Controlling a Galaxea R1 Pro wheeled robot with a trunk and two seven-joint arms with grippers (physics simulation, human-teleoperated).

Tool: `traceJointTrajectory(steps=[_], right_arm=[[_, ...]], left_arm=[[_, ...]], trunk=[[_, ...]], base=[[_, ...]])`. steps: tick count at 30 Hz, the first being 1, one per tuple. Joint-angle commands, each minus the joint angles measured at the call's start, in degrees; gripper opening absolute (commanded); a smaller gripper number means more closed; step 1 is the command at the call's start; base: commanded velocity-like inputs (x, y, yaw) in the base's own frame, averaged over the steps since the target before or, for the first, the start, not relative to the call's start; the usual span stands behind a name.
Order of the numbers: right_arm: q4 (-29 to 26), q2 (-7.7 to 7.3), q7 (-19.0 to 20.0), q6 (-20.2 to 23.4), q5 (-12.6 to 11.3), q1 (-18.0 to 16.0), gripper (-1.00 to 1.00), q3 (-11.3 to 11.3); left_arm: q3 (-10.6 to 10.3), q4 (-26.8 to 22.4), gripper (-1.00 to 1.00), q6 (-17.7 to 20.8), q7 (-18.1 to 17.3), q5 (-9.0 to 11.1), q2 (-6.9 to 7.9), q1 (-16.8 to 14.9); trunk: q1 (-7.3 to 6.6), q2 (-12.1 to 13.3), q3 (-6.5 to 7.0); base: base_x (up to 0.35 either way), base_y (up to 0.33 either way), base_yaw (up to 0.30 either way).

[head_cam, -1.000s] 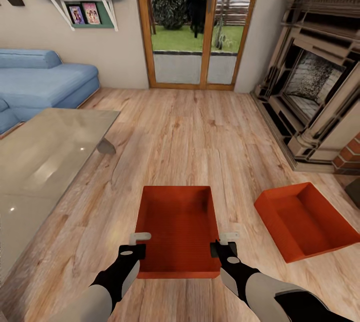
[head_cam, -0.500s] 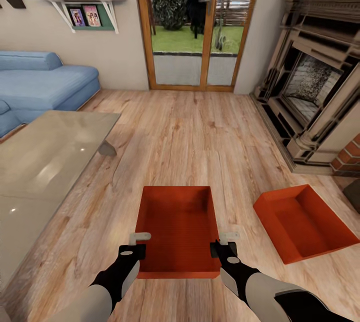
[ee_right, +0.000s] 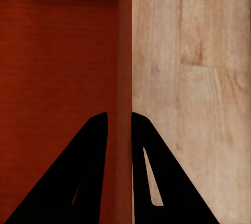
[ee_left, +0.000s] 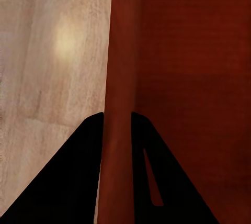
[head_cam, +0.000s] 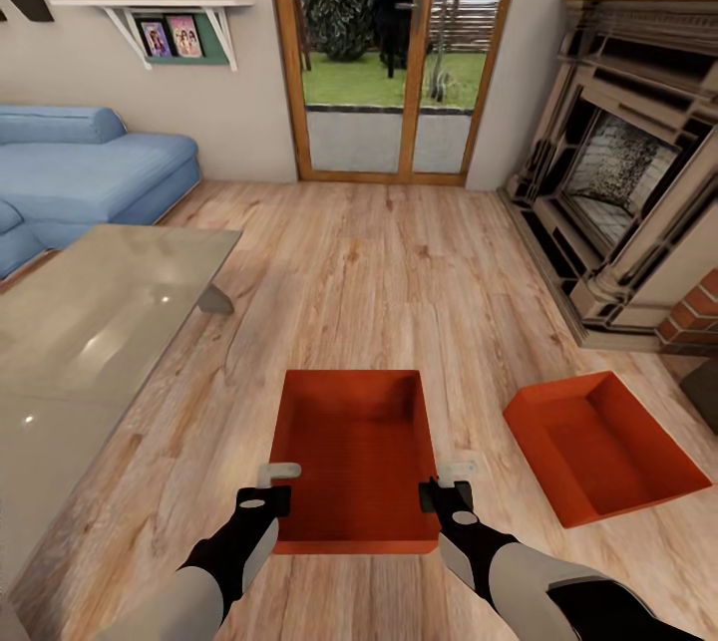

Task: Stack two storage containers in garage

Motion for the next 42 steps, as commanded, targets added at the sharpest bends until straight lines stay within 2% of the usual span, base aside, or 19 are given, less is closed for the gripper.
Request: traceJointTrajectory(steps=[1, 42], right_arm=[[-0.15, 0.02, -0.15, -0.23, 0.87, -0.05, -1.00, 0.13], [-0.15, 0.02, -0.09, -0.23, 0.87, -0.05, -1.00, 0.16]], left_arm=[[0.62, 0.08, -1.00, 0.47, 0.45, 0.28, -0.05, 0.01], [0.62, 0.08, -1.00, 0.46, 0.45, 0.28, -0.12, 0.01]], trunk=[[-0.23, 0.40, 0.15], [-9.24, 16.84, 7.92]], base=[[0.000, 0.000, 0.000], [0.000, 0.000, 0.000]])
